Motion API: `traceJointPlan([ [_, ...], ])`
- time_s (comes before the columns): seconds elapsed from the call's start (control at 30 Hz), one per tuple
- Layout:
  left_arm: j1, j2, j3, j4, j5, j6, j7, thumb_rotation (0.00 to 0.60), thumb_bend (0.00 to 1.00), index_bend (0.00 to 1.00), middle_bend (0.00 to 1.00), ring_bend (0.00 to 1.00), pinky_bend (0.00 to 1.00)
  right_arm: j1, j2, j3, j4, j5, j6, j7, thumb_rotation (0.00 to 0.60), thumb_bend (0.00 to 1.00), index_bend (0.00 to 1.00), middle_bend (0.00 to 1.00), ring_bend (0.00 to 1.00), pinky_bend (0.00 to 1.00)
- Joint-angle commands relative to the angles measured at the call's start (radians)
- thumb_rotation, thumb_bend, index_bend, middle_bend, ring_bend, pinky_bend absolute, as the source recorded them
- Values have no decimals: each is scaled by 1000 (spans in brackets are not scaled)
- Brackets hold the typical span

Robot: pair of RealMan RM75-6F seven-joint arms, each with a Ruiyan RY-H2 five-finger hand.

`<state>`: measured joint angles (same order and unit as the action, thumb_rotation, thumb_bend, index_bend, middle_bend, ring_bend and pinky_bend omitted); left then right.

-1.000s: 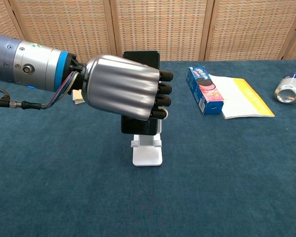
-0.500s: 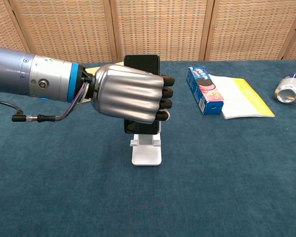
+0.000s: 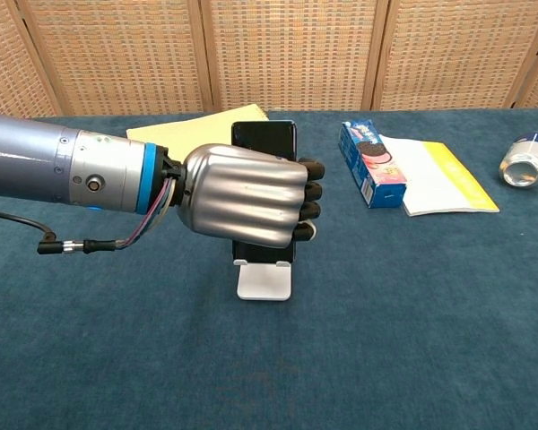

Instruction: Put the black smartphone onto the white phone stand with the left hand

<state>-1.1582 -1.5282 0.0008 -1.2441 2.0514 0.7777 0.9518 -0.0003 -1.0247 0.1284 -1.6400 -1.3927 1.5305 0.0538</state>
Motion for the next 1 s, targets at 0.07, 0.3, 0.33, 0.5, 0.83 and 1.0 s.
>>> traceJointPlan([
  [0.07, 5, 5, 1, -8, -10, 1, -3, 600, 0, 475, 415, 409, 257, -1, 1, -1, -1, -1, 1, 1, 600, 0, 0, 0, 0, 0],
  [0.3, 15, 41, 6, -57, -25, 13, -20, 600, 0, 19, 0, 9, 0, -2, 1, -2, -1, -4, 2, 2, 600, 0, 0, 0, 0, 0],
  [0.33, 21, 48, 4, -69, -29, 22, -20, 600, 0, 6, 0, 1, 0, -2, 2, -3, -1, -5, 3, 2, 600, 0, 0, 0, 0, 0],
  [0.5, 46, 112, -1, -135, -26, 82, -20, 600, 0, 0, 0, 0, 0, -4, 2, -6, -6, -12, 7, -1, 600, 0, 0, 0, 0, 0],
  [0.83, 334, 202, -60, -290, -283, 434, -190, 600, 0, 0, 0, 0, 0, -7, 1, -12, -9, -23, 14, -6, 600, 0, 0, 0, 0, 0],
  [1.0, 550, 177, -50, -377, -464, 644, -373, 600, 0, 0, 0, 0, 0, -5, -2, -10, -6, -19, 10, -9, 600, 0, 0, 0, 0, 0],
])
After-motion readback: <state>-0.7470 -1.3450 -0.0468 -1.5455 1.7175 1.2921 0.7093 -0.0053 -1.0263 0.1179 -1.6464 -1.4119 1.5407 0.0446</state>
